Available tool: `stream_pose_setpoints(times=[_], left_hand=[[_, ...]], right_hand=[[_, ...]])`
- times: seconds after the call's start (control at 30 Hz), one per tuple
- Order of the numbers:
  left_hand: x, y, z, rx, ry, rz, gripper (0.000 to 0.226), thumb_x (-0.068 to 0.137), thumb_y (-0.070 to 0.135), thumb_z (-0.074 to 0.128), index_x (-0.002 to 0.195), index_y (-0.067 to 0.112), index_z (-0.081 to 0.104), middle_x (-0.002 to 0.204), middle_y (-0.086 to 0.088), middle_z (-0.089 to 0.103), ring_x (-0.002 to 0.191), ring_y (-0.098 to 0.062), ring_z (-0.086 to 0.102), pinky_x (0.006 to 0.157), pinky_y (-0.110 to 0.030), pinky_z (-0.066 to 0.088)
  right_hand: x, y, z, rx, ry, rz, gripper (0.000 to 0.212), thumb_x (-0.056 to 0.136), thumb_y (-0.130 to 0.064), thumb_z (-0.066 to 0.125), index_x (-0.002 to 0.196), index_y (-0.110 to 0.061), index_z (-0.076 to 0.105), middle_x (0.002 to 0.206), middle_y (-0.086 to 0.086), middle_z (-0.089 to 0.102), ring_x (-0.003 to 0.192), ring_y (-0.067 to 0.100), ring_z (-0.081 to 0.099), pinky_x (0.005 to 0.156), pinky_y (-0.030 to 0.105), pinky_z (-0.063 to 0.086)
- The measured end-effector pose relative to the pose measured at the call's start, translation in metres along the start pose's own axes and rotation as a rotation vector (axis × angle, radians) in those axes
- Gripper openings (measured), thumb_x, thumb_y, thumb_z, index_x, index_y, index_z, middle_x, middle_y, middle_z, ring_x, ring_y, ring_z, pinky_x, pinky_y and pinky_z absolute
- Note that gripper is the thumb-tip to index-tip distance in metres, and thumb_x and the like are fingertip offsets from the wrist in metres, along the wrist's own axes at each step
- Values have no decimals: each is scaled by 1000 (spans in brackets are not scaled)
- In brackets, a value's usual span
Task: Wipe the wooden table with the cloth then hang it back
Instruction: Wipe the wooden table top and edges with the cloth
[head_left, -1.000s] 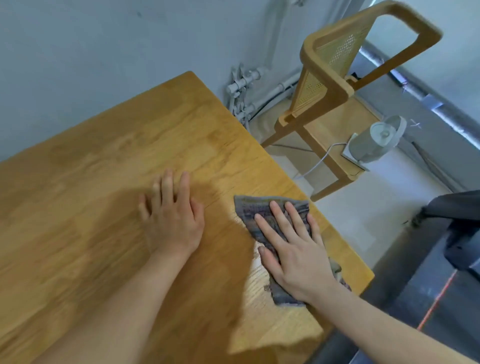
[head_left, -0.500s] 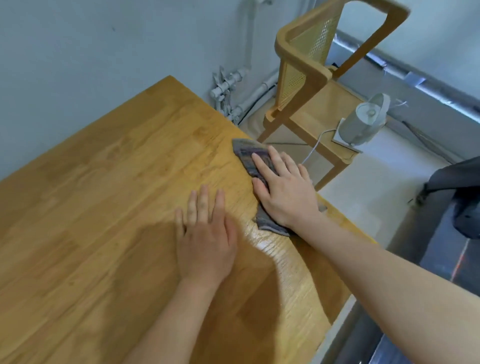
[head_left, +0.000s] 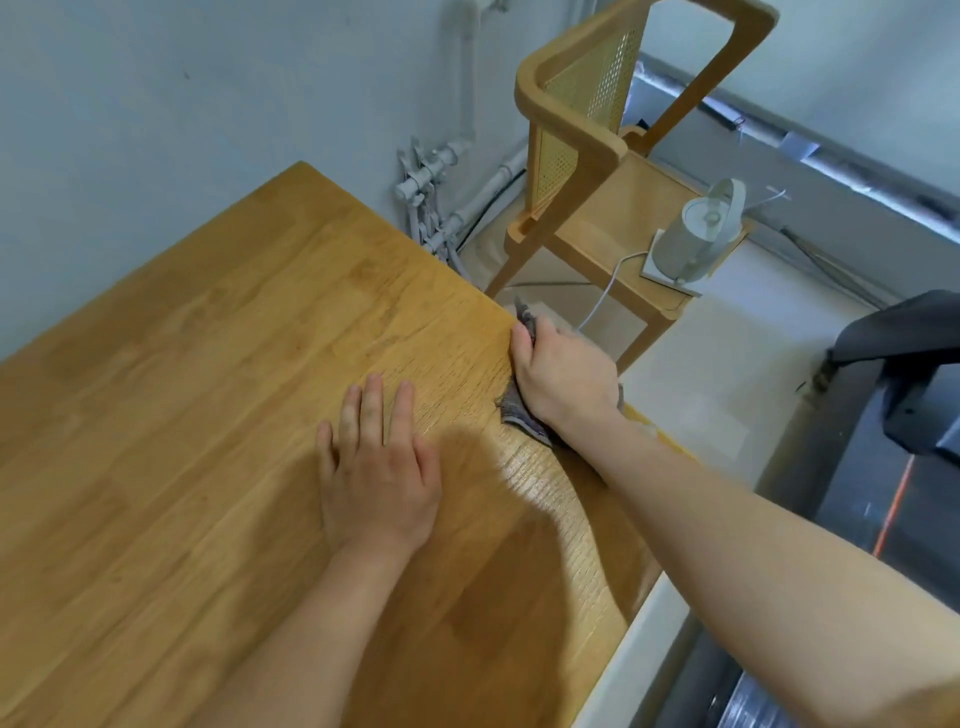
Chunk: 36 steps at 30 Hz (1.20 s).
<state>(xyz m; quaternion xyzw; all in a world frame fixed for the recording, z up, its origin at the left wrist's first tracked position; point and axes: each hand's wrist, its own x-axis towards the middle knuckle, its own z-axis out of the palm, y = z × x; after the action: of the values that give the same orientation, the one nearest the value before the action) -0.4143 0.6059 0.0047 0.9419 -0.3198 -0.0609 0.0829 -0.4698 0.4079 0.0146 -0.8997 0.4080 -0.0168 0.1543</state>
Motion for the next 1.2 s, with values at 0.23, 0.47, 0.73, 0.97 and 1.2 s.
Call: stream_pose_setpoints(times=[0.23, 0.47, 0.73, 0.97, 1.2], left_hand=[[1, 0, -3, 22, -7, 13, 54, 91, 35, 27, 144, 25, 33, 154, -6, 30, 143, -25, 22, 113, -53, 20], [-2, 2, -4, 7, 0, 8, 54, 91, 34, 27, 144, 26, 30, 155, -5, 28, 144, -25, 20, 114, -53, 19], [-4, 5, -3, 38, -7, 2, 56, 90, 33, 24, 145, 24, 28, 155, -7, 27, 144, -26, 19, 114, -54, 19], [5, 5, -4, 80, -34, -10, 58, 89, 34, 26, 145, 22, 32, 154, -8, 28, 144, -27, 20, 114, -54, 19], [-2, 8, -7, 110, -72, 2, 57, 89, 35, 25, 145, 24, 26, 155, -7, 26, 144, -26, 19, 114, -53, 19]], right_hand=[[-70, 85, -14, -11, -58, 9, 47, 99, -56, 18, 115, -23, 47, 100, 2, 63, 88, 29, 63, 67, 40, 50], [-77, 129, -26, 171, -264, 233, 58, 99, -57, 17, 73, -21, 54, 81, 8, 65, 85, 33, 60, 76, 41, 47], [-29, 74, -21, 59, -263, 118, 54, 104, -44, 14, 84, -15, 55, 99, 15, 66, 96, 37, 60, 82, 44, 48], [36, 29, -5, 121, -339, 23, 60, 103, -44, 12, 94, -7, 58, 108, 22, 62, 103, 38, 57, 90, 43, 44], [0, 57, -11, 131, -272, -134, 57, 104, -46, 19, 72, -11, 50, 71, 8, 54, 78, 32, 57, 71, 39, 44]])
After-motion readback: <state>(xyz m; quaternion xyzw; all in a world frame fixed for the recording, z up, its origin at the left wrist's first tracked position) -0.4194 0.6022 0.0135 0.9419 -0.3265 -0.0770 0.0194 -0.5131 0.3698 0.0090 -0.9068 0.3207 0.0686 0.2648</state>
